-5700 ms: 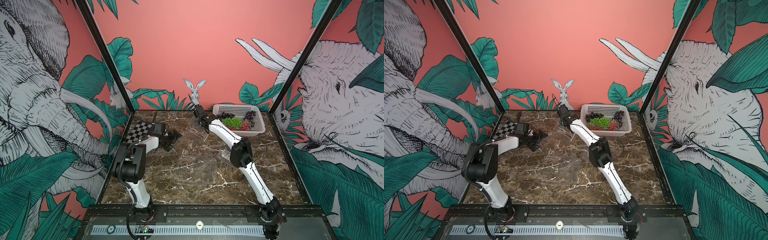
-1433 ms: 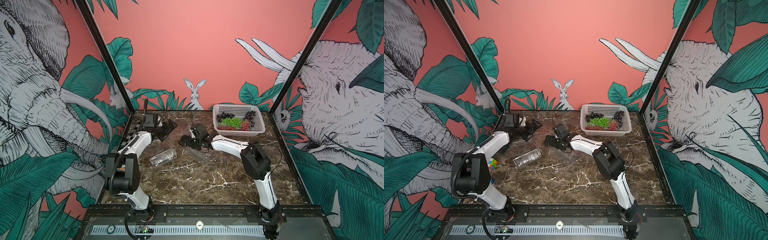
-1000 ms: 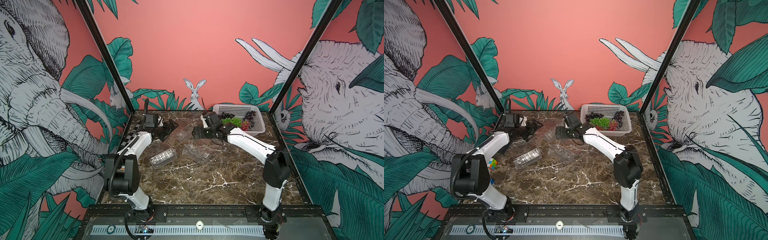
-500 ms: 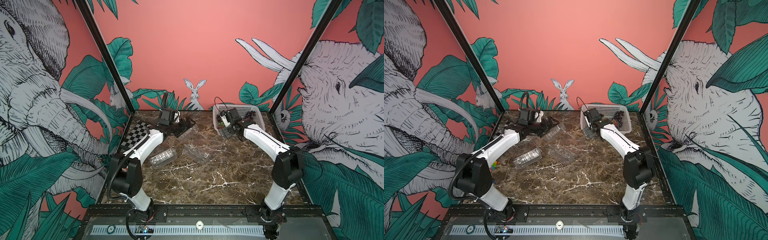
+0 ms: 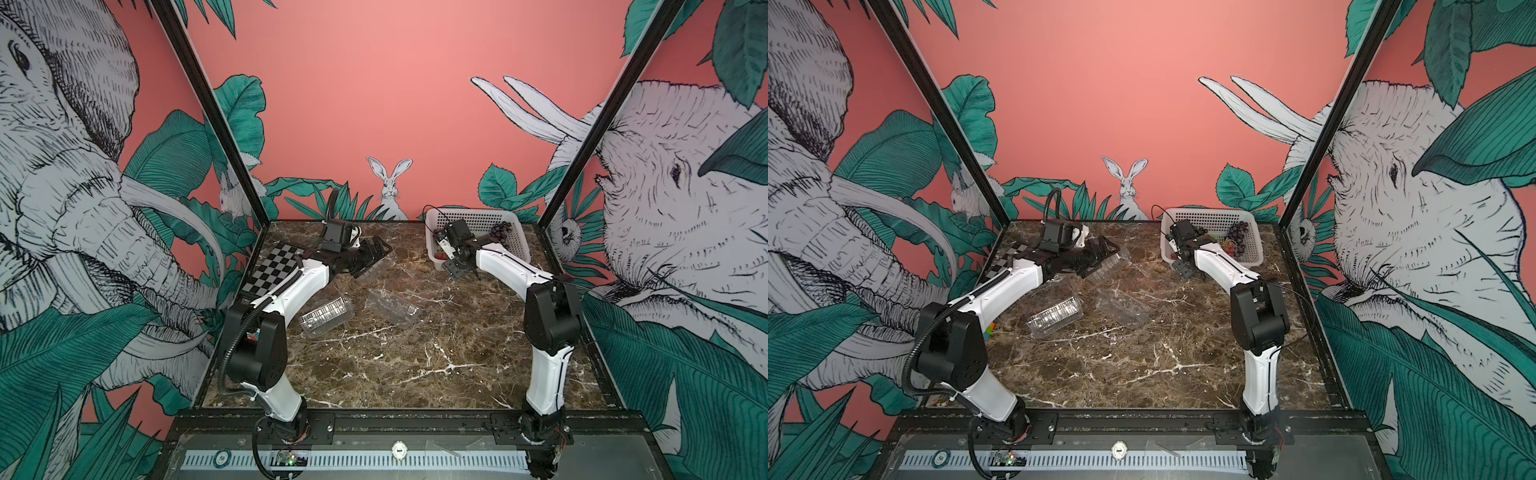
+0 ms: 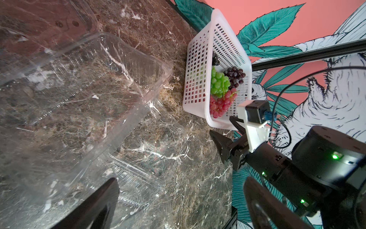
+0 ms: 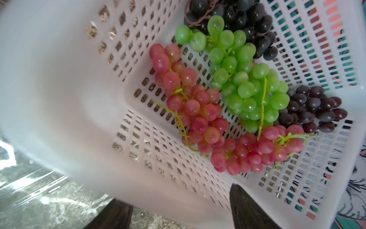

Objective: Pack grapes into containers
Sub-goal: Adjust the basket at the corner of the board.

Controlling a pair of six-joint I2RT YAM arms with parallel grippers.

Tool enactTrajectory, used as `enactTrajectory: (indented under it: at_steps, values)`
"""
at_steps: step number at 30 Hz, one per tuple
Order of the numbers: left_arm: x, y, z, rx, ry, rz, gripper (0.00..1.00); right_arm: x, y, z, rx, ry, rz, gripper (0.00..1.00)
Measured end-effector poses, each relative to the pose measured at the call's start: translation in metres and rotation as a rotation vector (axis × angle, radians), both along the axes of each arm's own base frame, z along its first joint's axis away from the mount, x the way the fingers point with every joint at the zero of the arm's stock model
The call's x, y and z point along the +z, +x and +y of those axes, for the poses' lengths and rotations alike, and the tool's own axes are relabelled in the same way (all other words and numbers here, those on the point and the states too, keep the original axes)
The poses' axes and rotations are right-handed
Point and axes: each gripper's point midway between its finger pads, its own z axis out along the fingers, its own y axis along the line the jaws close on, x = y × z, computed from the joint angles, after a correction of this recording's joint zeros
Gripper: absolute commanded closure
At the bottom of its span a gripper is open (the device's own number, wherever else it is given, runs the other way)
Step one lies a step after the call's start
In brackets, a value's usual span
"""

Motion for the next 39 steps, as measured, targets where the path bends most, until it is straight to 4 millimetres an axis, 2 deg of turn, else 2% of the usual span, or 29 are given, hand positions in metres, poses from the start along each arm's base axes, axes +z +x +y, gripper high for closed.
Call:
enactTrajectory:
  at_steps: [4,11,18,21,24,31,39]
  values:
    - [-0.002,0.000,0.000,0.000,0.003,0.005,0.00,-0.003,0.006,-0.012,-0.031,0.007,0.006,0.46]
    - [-0.003,-0.001,-0.002,-0.004,0.003,0.006,0.00,0.004,0.020,-0.017,-0.069,0.034,-0.024,0.66]
    - [-0.011,-0.004,-0.010,-0.025,0.010,0.024,0.00,0.003,0.022,-0.033,-0.213,0.089,-0.039,0.66]
    - [-0.019,-0.006,-0.017,-0.041,0.019,0.042,0.01,0.004,0.021,-0.041,-0.260,0.098,-0.047,0.75]
    - [-0.025,-0.009,-0.023,-0.057,0.025,0.056,0.01,0.005,0.022,-0.048,-0.296,0.103,-0.058,0.75]
    - [-0.022,-0.014,-0.035,-0.083,0.024,0.049,0.01,0.006,0.024,-0.074,-0.452,0.187,-0.058,0.78]
    - [-0.023,-0.017,-0.038,-0.095,0.030,0.053,0.00,0.010,0.041,-0.069,-0.481,0.234,-0.064,0.85]
